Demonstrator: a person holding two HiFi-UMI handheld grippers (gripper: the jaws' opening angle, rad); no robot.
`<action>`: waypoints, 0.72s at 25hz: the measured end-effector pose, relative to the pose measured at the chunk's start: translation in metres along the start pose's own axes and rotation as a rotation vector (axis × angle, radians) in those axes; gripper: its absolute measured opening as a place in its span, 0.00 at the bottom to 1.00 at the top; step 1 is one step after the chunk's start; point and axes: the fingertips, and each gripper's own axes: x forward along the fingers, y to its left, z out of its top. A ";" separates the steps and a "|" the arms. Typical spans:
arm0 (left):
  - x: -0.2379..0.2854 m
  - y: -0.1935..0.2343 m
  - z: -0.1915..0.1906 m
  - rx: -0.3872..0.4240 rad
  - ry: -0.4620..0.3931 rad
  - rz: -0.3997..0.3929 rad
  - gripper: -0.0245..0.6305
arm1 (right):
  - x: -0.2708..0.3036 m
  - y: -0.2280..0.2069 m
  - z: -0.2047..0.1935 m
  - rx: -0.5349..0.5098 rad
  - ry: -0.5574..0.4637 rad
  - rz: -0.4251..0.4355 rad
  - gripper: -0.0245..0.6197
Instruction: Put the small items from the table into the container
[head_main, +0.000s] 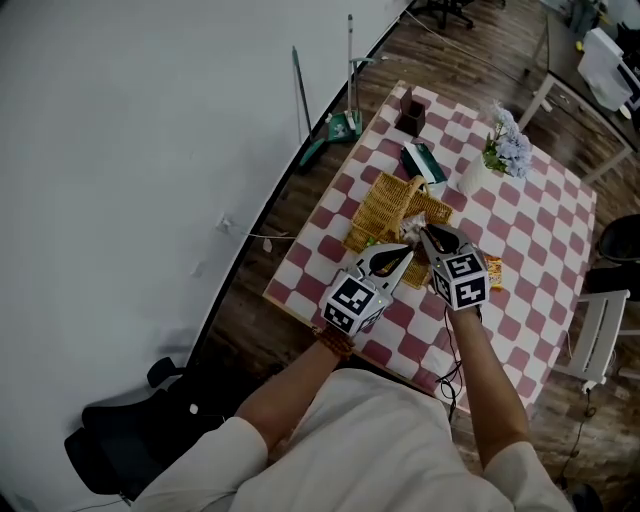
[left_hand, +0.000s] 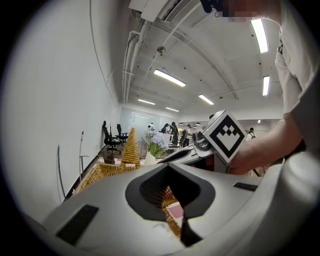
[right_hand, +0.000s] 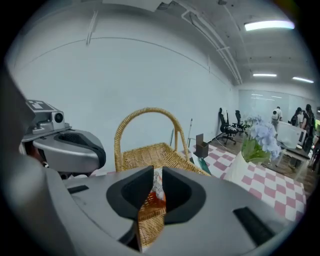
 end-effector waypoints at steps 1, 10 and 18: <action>-0.001 -0.003 0.006 -0.003 -0.013 -0.005 0.08 | -0.009 -0.001 0.005 0.008 -0.024 -0.005 0.16; -0.013 -0.055 0.074 0.023 -0.130 -0.122 0.08 | -0.127 0.008 0.049 0.030 -0.251 -0.065 0.16; -0.024 -0.126 0.146 0.037 -0.210 -0.257 0.08 | -0.227 0.026 0.084 0.008 -0.393 -0.143 0.16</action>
